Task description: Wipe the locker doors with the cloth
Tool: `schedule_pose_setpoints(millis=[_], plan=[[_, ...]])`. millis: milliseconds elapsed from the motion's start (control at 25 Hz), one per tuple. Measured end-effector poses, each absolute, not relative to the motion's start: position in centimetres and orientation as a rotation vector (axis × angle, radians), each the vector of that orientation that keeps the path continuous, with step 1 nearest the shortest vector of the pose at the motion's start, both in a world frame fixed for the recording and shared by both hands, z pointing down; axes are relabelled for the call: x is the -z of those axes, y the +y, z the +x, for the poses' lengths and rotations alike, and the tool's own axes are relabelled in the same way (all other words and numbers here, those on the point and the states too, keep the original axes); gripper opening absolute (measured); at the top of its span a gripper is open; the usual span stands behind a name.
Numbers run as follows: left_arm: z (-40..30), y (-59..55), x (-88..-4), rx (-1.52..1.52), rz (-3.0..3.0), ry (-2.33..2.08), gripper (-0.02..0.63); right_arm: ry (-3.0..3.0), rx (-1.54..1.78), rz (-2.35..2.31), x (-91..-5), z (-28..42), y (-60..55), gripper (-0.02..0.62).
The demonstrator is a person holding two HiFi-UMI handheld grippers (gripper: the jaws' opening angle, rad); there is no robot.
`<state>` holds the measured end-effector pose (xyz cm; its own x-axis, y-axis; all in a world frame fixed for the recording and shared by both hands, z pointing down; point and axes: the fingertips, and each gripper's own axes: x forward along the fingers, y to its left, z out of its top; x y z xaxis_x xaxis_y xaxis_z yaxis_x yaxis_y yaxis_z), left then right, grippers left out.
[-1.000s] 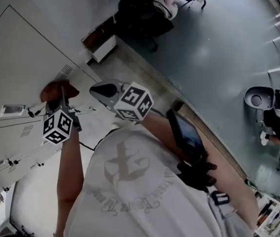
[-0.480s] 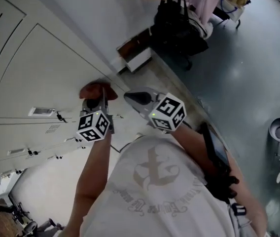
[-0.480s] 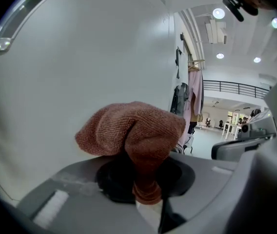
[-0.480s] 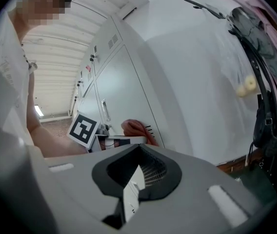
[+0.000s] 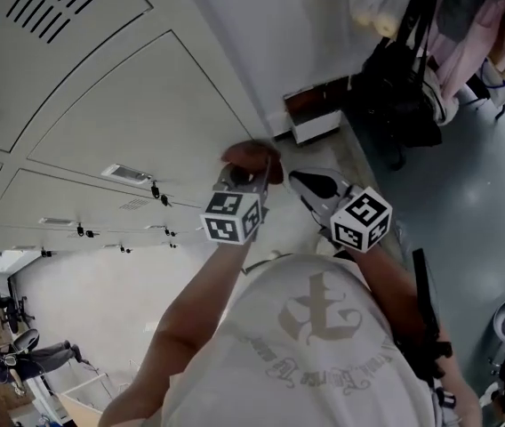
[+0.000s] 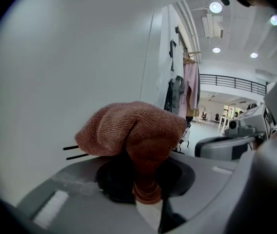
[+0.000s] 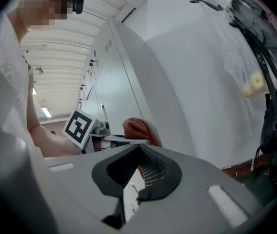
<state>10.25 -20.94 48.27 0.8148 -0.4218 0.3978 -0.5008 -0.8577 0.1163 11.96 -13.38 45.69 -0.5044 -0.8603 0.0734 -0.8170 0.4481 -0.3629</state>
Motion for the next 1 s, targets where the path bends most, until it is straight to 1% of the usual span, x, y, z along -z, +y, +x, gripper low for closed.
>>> schedule_pose_setpoints(millis=[120,320,600,760,1000], plan=[[11.2,-20.6,-48.8,-0.584,2.789,-0.714,0.083,2.610,0.545,-1.447,-46.0,12.2,-13.5,0.008],[10.9,-21.1,-47.5,-0.651,2.868,-0.843,0.083,2.681,0.571,-1.352,-46.5,12.6,-14.1,0.008],[10.0,-21.5,-45.3,-0.752,2.953,-0.904,0.083,2.778,0.605,-1.200,-47.5,10.2,-14.0,0.008],[8.4,-22.1,-44.9,-0.771,2.938,-0.943,0.083,2.810,0.611,-1.149,-47.8,9.7,-13.8,0.008],[4.1,-23.2,-44.8,-0.730,2.829,-1.039,0.083,2.814,0.614,-1.120,-47.8,9.4,-14.0,0.008]])
